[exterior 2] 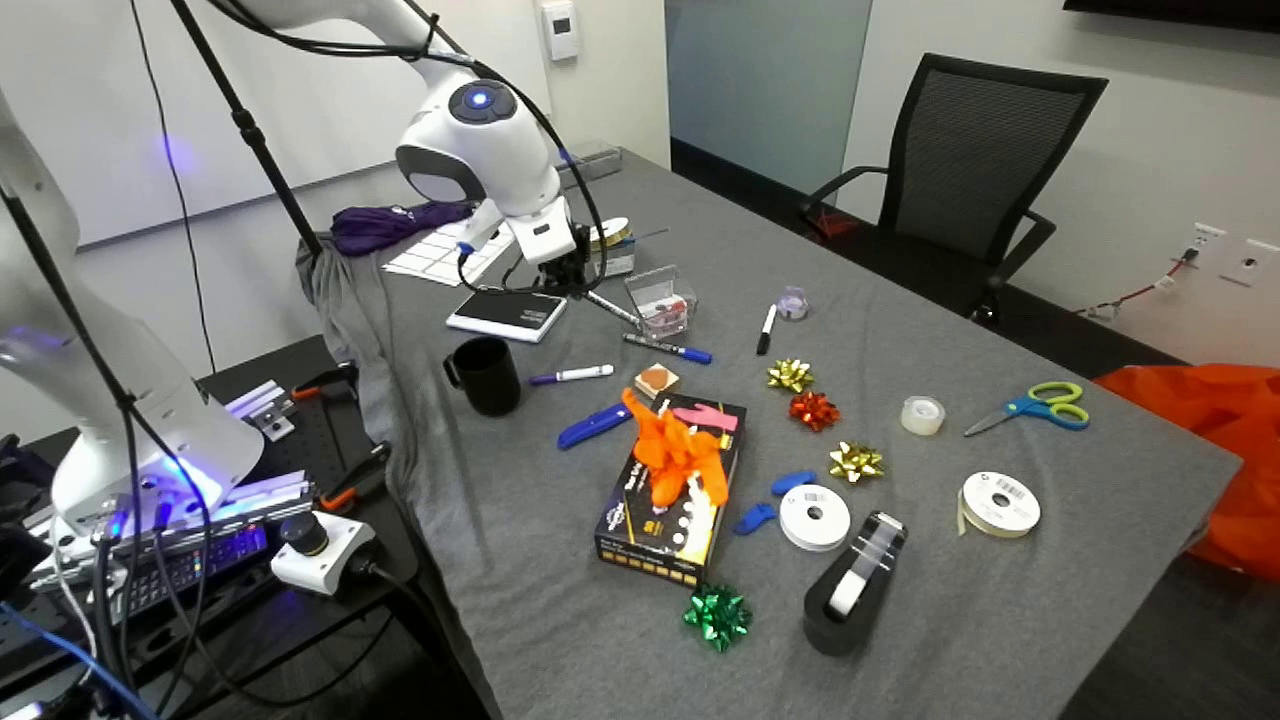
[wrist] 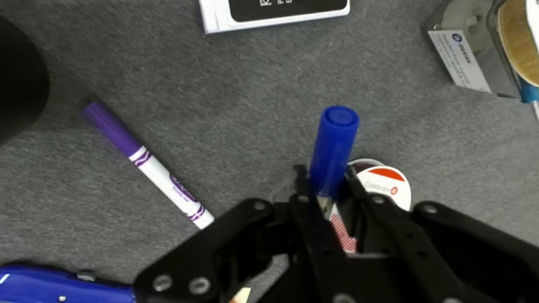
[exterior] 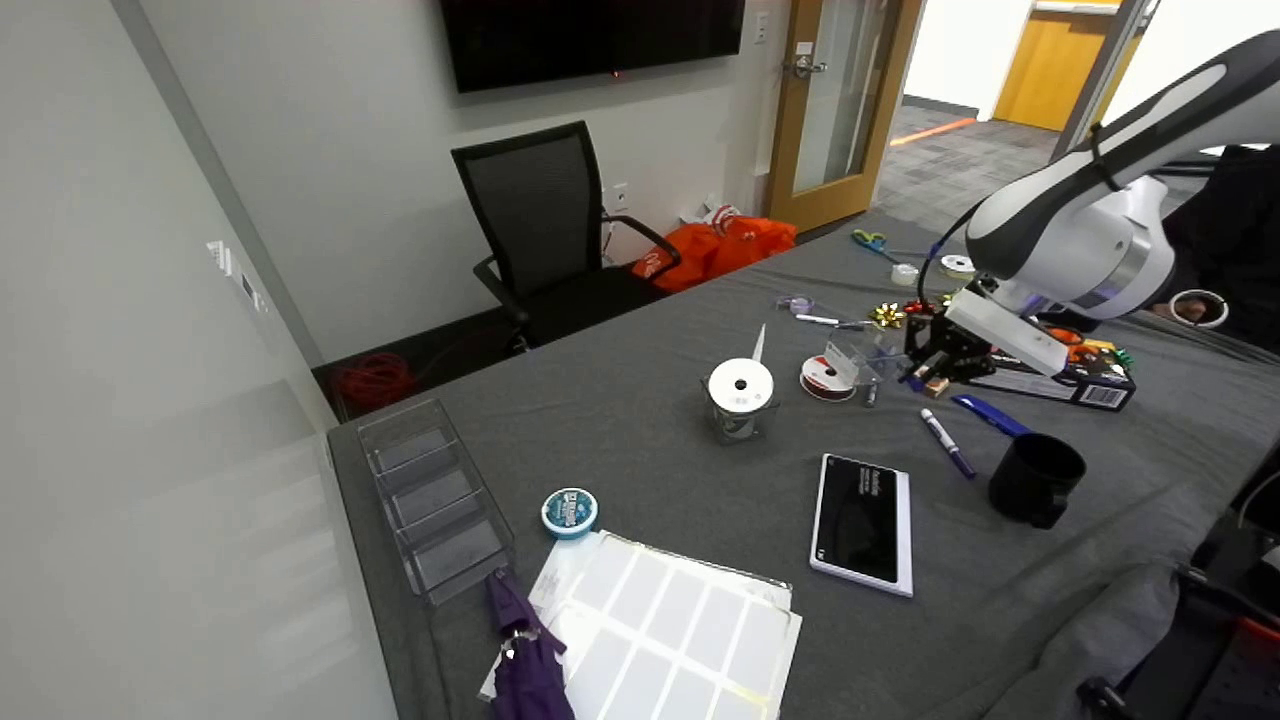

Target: Remove the marker from the black cup and put it on the table

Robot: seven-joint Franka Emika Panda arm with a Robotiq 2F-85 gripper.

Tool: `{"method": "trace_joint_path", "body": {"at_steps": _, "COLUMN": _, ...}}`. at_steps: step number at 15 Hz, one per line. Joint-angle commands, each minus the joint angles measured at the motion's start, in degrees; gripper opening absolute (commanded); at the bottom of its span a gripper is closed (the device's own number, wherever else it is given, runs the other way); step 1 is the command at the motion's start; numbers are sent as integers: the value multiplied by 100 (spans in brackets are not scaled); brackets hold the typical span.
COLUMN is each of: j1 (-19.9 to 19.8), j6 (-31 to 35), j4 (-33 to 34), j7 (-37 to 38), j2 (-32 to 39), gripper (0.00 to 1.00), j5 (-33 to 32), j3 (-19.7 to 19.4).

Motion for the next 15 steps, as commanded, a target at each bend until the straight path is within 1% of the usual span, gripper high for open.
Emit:
{"method": "trace_joint_path", "body": {"at_steps": 1, "j1": -12, "j6": 295, "j4": 58, "j7": -6, "j2": 192, "gripper": 5, "j5": 40, "j3": -43}}
{"method": "trace_joint_path", "body": {"at_steps": 2, "j1": -5, "j6": 347, "j4": 60, "j7": 14, "j2": 223, "gripper": 5, "j5": 31, "j3": -58}}
{"method": "trace_joint_path", "body": {"at_steps": 3, "j1": 2, "j6": 401, "j4": 58, "j7": 33, "j2": 247, "gripper": 44, "j5": 28, "j3": -67}}
{"method": "trace_joint_path", "body": {"at_steps": 4, "j1": 5, "j6": 399, "j4": 53, "j7": 60, "j2": 248, "gripper": 45, "j5": 21, "j3": -77}}
{"method": "trace_joint_path", "body": {"at_steps": 5, "j1": 3, "j6": 393, "j4": 46, "j7": 74, "j2": 238, "gripper": 51, "j5": 26, "j3": -78}}
{"method": "trace_joint_path", "body": {"at_steps": 8, "j1": 0, "j6": 328, "j4": 26, "j7": 110, "j2": 185, "gripper": 72, "j5": 17, "j3": -85}}
{"method": "trace_joint_path", "body": {"at_steps": 9, "j1": -38, "j6": 239, "j4": 3, "j7": 53, "j2": 119, "gripper": 81, "j5": 47, "j3": -64}}
{"method": "trace_joint_path", "body": {"at_steps": 10, "j1": -55, "j6": 162, "j4": -31, "j7": 32, "j2": 55, "gripper": 86, "j5": 38, "j3": -66}}
{"method": "trace_joint_path", "body": {"at_steps": 11, "j1": -72, "j6": 40, "j4": -84, "j7": 14, "j2": -41, "gripper": 94, "j5": 10, "j3": -77}}
{"method": "trace_joint_path", "body": {"at_steps": 12, "j1": -33, "j6": -59, "j4": -176, "j7": 101, "j2": -157, "gripper": 98, "j5": -136, "j3": -152}}
{"method": "trace_joint_path", "body": {"at_steps": 13, "j1": -18, "j6": -114, "j4": -295, "j7": 314, "j2": -281, "gripper": 100, "j5": -451, "j3": -208}}
{"method": "trace_joint_path", "body": {"at_steps": 15, "j1": 40, "j6": -338, "j4": -367, "j7": 680, "j2": -446, "gripper": 100, "j5": -1045, "j3": -392}}
